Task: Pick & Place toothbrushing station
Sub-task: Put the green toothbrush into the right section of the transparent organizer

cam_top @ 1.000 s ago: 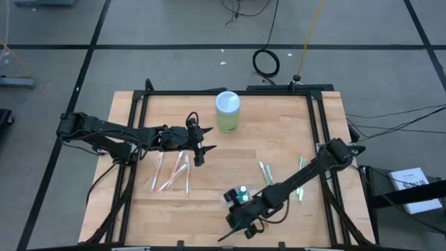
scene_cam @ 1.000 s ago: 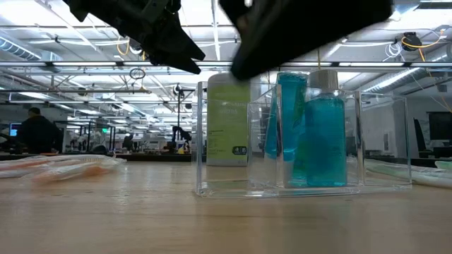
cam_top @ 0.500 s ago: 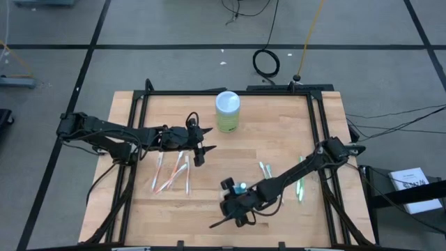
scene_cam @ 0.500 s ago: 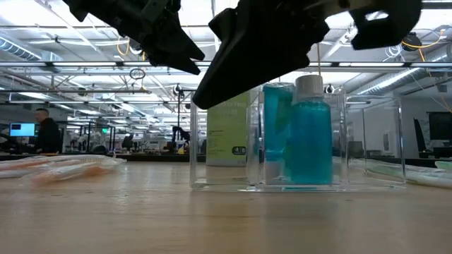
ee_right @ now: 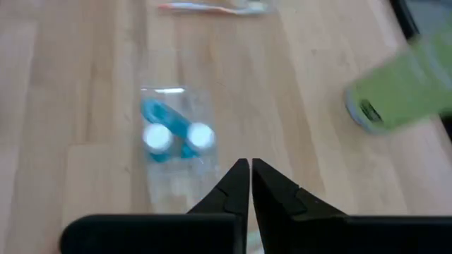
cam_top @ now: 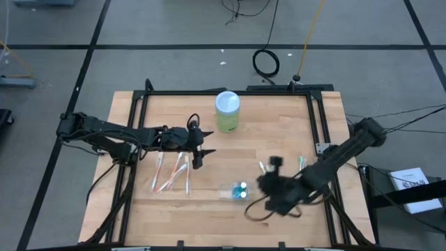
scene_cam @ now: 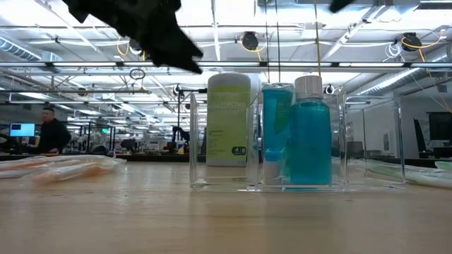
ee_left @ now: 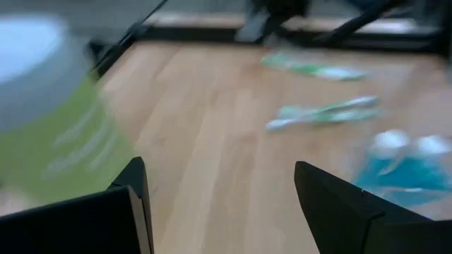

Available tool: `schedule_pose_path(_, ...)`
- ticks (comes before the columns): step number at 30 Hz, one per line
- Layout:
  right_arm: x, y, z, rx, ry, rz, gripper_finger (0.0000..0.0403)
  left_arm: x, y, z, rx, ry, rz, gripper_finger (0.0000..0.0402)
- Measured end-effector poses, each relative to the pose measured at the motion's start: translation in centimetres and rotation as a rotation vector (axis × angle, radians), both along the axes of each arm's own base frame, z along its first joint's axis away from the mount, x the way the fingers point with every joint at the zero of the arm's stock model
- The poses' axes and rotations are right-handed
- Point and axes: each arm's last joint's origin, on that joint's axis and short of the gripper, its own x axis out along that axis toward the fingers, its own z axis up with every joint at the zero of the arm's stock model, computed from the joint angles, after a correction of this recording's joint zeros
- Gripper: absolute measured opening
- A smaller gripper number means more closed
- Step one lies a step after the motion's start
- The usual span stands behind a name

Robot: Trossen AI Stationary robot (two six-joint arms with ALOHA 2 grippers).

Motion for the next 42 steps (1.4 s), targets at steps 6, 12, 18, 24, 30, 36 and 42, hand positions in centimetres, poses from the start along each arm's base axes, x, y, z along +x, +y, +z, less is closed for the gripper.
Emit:
schedule_pose_path(6,-4.8,-2.0,0.3,0.074,-0.21,-0.037,0.0035,-4.1,-0.6,4.3,0.061,-0.115,-0.094,0.0225)
schedule_pose_path(12,-8.1,-4.5,-1.3,0.129,-0.374,0.016,0.003,-9.9,-0.4,6.6,0.046,-0.132,-0.095,0.0225)
schedule_pose_path(18,-10.7,-6.7,-3.2,0.131,-0.474,0.06,0.0018,-14.1,0.1,4.5,0.088,-0.199,-0.071,0.0225)
schedule_pose_path(24,-12.2,-8.1,-4.4,0.132,-0.528,0.085,0.0008,-16.5,0.5,0.6,0.11,-0.262,-0.007,0.0225)
schedule_pose_path(30,-12.9,-8.7,-5.3,0.094,-0.581,0.134,0.0002,-17.1,0.7,-3.1,0.069,-0.433,0.045,0.0225)
schedule_pose_path(36,-13.3,-9.0,-4.9,0.064,-0.607,0.163,0.0001,-17.0,0.8,-6.2,0.022,-0.445,0.091,0.0225)
schedule_pose_path(42,-13.5,-9.2,-4.8,0.038,-0.611,0.181,0.0001,-16.8,0.8,-7.7,-0.023,-0.415,0.1,0.0225)
